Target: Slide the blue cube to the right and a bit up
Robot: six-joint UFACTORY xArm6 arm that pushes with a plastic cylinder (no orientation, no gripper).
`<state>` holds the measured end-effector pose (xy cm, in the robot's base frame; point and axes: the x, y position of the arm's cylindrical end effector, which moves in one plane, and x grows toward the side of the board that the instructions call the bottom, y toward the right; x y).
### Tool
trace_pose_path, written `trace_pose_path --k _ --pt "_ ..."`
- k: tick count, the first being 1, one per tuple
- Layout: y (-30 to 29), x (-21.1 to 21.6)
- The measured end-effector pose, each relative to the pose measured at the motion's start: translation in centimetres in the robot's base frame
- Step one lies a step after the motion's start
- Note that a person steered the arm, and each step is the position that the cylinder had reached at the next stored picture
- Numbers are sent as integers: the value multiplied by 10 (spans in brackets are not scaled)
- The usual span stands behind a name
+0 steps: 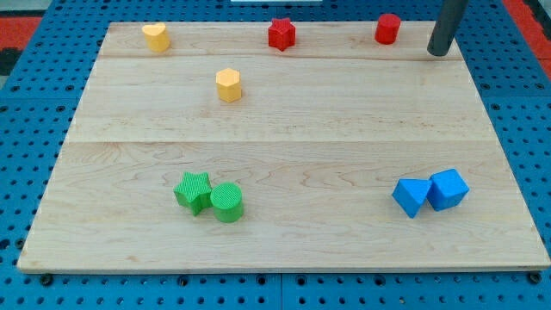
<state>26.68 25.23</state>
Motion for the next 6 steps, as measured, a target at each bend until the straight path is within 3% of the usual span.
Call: trace_pose_path --k 1,3,5,6 --pt "-14 2" --pt "-117 49" --pt "-123 50" --pt "-168 21"
